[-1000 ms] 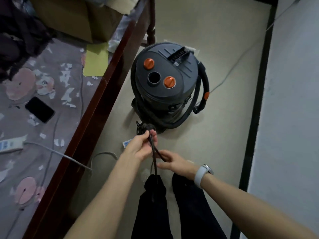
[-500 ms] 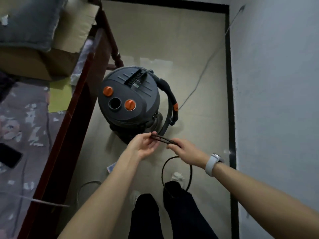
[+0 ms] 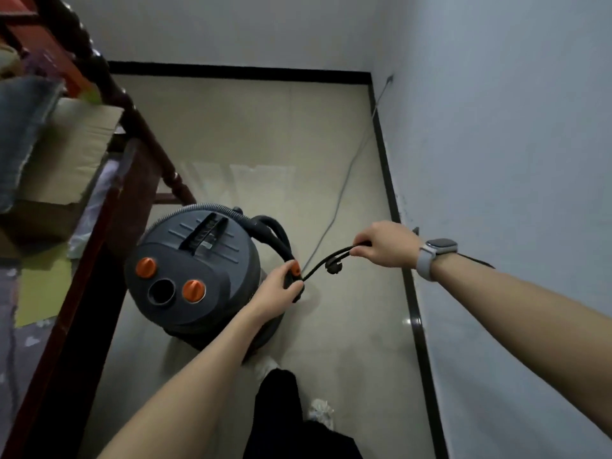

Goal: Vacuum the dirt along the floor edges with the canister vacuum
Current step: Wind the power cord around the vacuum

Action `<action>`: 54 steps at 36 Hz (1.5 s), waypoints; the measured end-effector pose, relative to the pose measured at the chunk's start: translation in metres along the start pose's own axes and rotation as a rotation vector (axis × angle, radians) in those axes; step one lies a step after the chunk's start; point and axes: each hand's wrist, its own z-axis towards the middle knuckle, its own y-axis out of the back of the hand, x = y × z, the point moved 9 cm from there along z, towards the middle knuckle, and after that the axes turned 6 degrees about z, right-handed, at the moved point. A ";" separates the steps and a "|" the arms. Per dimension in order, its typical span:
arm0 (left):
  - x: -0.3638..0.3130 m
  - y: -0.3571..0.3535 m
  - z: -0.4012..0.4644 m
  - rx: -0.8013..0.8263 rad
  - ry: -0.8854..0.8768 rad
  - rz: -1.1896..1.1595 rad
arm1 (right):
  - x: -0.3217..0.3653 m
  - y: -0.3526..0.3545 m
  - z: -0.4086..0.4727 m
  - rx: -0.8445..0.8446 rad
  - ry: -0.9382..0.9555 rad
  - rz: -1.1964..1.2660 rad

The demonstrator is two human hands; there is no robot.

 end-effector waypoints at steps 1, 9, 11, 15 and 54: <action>-0.007 -0.002 0.010 0.034 -0.025 0.024 | 0.002 0.011 0.009 -0.015 0.008 -0.035; -0.040 0.012 0.096 0.115 -0.136 0.045 | 0.003 0.075 0.089 -0.112 -0.097 -0.232; -0.047 0.027 0.120 0.067 -0.165 0.069 | 0.003 0.090 0.109 -0.153 -0.104 -0.234; -0.057 0.055 0.155 0.042 -0.160 0.046 | 0.008 0.126 0.137 -0.285 -0.099 -0.197; 0.099 0.085 0.433 0.050 0.509 -0.260 | -0.161 -0.082 0.373 -0.060 -0.649 1.098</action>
